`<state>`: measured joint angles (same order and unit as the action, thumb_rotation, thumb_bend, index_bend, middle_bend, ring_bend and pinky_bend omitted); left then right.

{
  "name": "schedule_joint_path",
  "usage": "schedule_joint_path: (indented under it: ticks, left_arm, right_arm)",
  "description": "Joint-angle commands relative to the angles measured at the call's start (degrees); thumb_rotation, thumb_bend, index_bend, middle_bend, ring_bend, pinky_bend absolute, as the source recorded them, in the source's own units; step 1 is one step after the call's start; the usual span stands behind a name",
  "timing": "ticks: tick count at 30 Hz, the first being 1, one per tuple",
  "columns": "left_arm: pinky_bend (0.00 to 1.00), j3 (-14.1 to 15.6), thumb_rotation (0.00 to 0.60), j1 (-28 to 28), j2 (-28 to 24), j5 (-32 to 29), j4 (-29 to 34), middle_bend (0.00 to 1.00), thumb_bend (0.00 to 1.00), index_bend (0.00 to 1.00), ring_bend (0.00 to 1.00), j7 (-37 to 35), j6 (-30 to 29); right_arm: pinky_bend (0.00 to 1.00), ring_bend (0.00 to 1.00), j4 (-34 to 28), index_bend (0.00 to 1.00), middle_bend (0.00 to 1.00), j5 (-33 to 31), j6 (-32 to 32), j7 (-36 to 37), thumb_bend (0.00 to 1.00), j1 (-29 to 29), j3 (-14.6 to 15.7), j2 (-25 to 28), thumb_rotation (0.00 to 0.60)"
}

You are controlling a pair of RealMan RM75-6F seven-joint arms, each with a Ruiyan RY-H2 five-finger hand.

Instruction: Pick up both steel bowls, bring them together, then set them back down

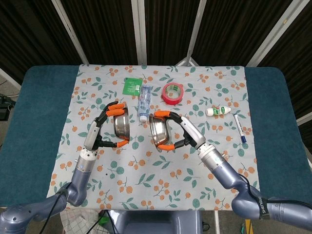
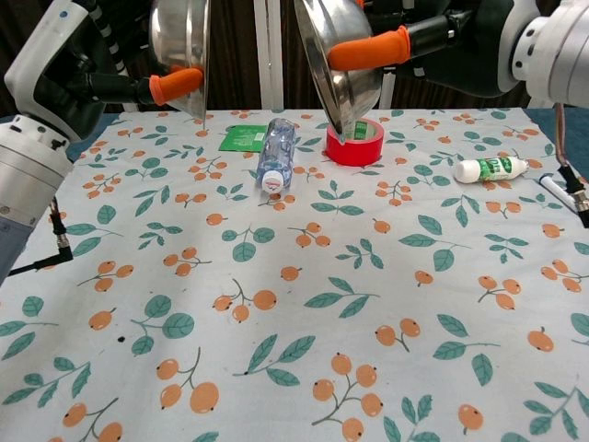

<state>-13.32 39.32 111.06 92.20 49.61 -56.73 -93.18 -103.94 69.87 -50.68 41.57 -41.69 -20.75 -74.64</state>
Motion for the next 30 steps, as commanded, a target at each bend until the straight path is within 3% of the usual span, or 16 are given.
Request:
schedule_joint_path:
  ticks: [1,9,25,30]
  left_arm:
    - [0.27,-0.02,0.600,-0.52,-0.70,0.13,-0.53,0.19,0.00,0.33,0.10,-0.10,-1.58]
    - [0.27,0.79,0.600,-0.65,-0.31,-0.05,-1.72,0.18,0.00,0.33,0.10,-0.77,-1.70]
    - [0.27,1.61,0.600,4.04,9.14,2.33,-6.91,0.19,0.00,0.34,0.10,0.90,-2.88]
    - [0.27,1.59,0.600,3.92,9.74,1.76,-9.69,0.18,0.00,0.34,0.10,0.25,-3.32]
  right_arm:
    - [0.00,0.38,-1.10,0.43,0.33,-2.36,-0.22,2.15,0.00,0.94,-1.42,0.85,0.600]
    - [0.00,0.38,-2.81,0.43,0.33,-5.61,-1.06,-0.67,0.00,1.11,-2.05,0.32,0.600]
    - [0.00,0.38,-4.67,0.44,0.33,-10.30,-3.46,-10.58,0.00,-1.83,-1.14,-8.50,0.600]
    - [0.00,0.38,-5.58,0.44,0.33,-11.60,-3.08,-11.28,0.00,-1.73,-1.61,-8.79,0.600]
